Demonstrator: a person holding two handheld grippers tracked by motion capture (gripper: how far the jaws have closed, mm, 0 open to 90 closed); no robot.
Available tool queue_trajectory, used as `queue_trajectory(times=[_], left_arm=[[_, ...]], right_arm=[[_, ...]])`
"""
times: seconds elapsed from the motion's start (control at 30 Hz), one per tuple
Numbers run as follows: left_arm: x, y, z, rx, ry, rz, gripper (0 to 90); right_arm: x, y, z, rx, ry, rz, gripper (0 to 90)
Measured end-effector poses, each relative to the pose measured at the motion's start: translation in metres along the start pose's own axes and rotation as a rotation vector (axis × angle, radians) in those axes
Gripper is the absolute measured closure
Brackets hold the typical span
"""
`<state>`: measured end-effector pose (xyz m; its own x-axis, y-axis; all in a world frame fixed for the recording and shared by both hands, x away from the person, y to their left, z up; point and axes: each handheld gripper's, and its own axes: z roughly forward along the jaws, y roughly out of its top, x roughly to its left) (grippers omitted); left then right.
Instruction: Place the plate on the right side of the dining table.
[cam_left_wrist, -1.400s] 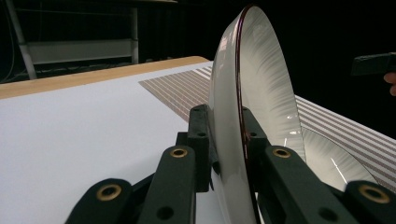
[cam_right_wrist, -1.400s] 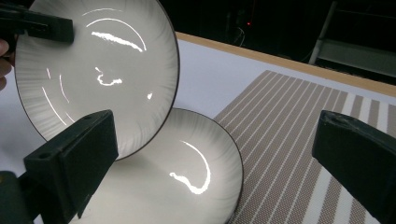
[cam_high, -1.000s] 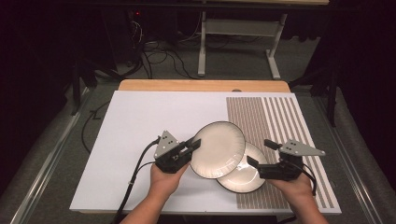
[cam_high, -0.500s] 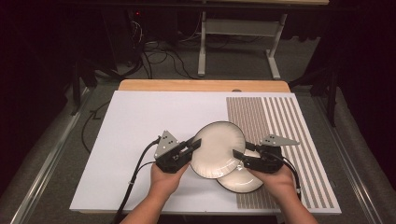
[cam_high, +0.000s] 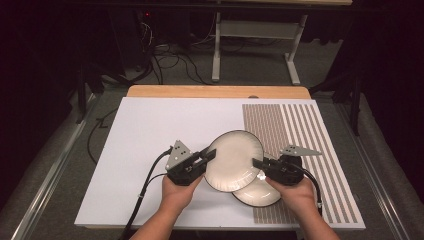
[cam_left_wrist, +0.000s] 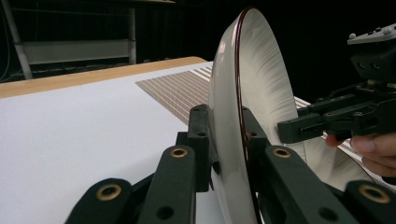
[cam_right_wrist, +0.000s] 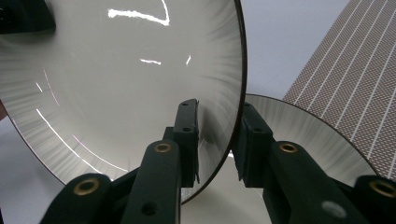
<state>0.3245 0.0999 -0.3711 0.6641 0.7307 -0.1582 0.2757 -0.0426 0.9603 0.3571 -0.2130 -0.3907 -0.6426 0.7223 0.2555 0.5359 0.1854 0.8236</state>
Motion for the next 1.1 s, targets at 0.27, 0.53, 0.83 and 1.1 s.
queue_trajectory(times=[0.27,0.53,0.83,1.1], left_arm=[[0.0,0.001,-0.001,0.005,-0.005,-0.013,80.0],[-0.005,0.006,-0.001,0.033,-0.014,-0.002,80.4],[-0.009,0.02,0.013,0.046,-0.048,0.012,80.4],[-0.012,0.038,0.041,0.067,-0.089,0.012,80.5]], right_arm=[[-0.004,-0.002,-0.001,-0.012,0.031,0.043,81.6],[-0.007,0.002,-0.015,-0.067,0.041,0.051,86.5],[-0.009,0.011,-0.036,-0.124,-0.019,-0.008,87.2],[-0.023,0.022,-0.057,-0.162,-0.071,-0.033,87.5]])
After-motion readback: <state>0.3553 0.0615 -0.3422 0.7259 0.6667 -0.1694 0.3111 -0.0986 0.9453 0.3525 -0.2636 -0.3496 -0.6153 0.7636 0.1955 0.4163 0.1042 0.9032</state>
